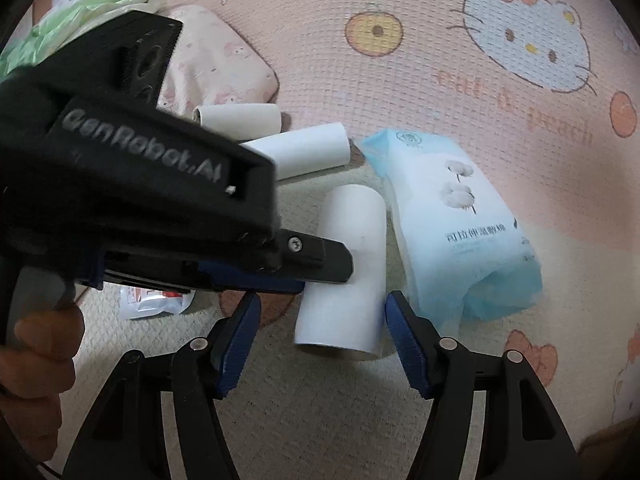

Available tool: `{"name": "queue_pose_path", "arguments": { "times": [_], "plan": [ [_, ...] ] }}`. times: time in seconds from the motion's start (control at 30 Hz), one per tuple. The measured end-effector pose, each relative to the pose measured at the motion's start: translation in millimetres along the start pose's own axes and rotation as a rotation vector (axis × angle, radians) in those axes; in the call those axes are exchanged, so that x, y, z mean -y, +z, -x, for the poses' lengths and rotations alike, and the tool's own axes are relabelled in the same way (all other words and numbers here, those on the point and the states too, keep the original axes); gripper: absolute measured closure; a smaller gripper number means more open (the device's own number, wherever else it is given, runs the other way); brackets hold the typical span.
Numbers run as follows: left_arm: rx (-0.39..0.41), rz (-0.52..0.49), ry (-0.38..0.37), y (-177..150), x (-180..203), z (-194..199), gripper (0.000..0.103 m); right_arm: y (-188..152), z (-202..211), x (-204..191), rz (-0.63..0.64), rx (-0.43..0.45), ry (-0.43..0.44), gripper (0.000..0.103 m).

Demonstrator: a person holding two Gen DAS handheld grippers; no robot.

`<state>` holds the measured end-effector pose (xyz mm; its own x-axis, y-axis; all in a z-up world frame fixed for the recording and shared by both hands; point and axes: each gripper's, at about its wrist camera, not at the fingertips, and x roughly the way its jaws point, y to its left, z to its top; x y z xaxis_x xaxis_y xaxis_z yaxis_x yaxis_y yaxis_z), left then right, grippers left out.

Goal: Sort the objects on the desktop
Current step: 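Stand the tube upright with the left gripper while the right gripper approaches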

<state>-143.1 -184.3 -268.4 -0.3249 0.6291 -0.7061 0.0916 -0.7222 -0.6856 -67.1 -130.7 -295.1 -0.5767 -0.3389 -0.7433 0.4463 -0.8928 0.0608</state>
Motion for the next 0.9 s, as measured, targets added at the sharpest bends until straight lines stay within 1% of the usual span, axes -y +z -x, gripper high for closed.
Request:
{"name": "queue_pose_path", "arguments": {
  "times": [0.1, 0.27, 0.47, 0.5, 0.6, 0.67, 0.73, 0.8, 0.87, 0.9],
  "plan": [
    [0.0, -0.036, 0.017, -8.9, 3.0, 2.0, 0.072, -3.4, 1.2, -0.6, 0.0, -0.015, -0.01, 0.047],
    [-0.009, -0.015, 0.0, -26.7, 2.1, 5.3, 0.072, -13.8, 13.4, -1.8, -0.026, -0.05, -0.016, 0.048],
    [-0.013, -0.059, 0.013, -59.2, 10.9, 9.6, 0.072, -30.9, 31.8, -7.9, -0.027, -0.081, -0.009, 0.048],
    [-0.016, -0.061, 0.011, -62.8, 10.4, 10.4, 0.072, -31.5, 33.2, -8.7, -0.032, -0.086, -0.007, 0.048],
    [-0.041, -0.044, -0.005, -75.6, 11.8, 9.3, 0.072, -47.4, 48.2, -12.2, -0.041, -0.101, -0.005, 0.048],
    [-0.062, -0.044, -0.016, -83.5, 13.2, 8.7, 0.072, -49.4, 52.6, -13.6, -0.03, -0.103, -0.011, 0.048],
    [-0.082, -0.061, -0.016, -90.0, 15.8, 7.6, 0.072, -62.9, 65.5, -19.6, -0.017, -0.107, -0.017, 0.048],
    [-0.093, -0.072, -0.025, -94.0, 17.4, 7.0, 0.072, -68.1, 71.3, -20.0, -0.016, -0.11, -0.022, 0.048],
    [-0.103, -0.074, -0.026, -94.5, 18.1, 6.6, 0.069, -71.4, 77.7, -16.8, -0.019, -0.097, -0.024, 0.048],
    [-0.102, -0.075, -0.025, -94.2, 18.3, 7.0, 0.066, -67.9, 76.2, -15.2, -0.022, -0.07, -0.031, 0.048]
  ]
}}
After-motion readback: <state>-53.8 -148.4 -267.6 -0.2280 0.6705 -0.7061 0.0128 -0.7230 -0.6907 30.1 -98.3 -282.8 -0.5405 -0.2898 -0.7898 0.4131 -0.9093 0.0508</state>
